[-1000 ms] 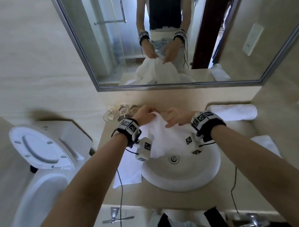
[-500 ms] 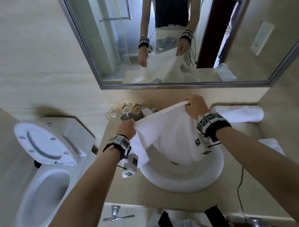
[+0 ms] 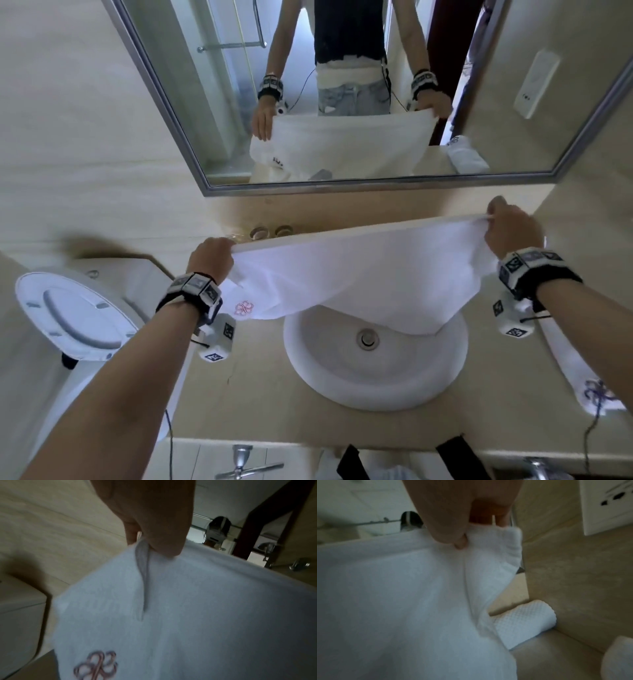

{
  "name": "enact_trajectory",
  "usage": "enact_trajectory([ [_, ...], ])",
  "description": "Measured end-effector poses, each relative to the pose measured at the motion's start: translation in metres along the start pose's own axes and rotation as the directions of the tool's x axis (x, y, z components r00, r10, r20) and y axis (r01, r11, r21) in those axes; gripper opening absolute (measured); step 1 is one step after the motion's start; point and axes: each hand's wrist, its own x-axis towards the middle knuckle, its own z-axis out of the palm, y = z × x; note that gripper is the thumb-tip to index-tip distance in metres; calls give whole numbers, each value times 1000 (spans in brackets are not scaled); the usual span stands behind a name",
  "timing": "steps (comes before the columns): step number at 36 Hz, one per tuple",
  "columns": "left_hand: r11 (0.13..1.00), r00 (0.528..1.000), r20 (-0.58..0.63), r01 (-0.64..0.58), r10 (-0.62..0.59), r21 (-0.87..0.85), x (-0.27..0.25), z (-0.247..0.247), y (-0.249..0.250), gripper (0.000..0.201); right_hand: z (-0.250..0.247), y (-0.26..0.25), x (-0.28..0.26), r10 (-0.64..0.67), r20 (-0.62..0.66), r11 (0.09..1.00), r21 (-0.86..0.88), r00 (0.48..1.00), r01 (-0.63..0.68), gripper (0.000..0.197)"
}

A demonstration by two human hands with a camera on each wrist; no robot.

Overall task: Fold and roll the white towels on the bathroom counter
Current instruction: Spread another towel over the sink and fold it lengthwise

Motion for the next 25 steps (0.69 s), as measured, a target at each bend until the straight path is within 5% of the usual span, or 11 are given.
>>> enact_trajectory([
  [7,993,934,-342,-118,105,-15,15,-29,8,17,-45,16,26,145,-343,977,200,928,-78,29],
  [13,914,839,-400,-406,369,-9,4,-30,7,20,-58,38,17,250,-324,955,236,913,-178,31],
  [16,916,879,-265,-397,397,54,-14,-8,1,26,-38,66,1,330,-165,933,206,929,-295,41],
  [19,916,928,-2,-366,372,164,-38,20,-4,29,-4,93,-32,271,-110,962,69,956,-265,38],
  [22,868,895,306,-411,324,280,-69,47,-5,28,18,111,-78,251,100,968,-23,963,-250,28],
  [25,876,853,477,-382,212,295,-99,76,-7,26,38,124,-116,237,354,971,-127,905,-204,27],
])
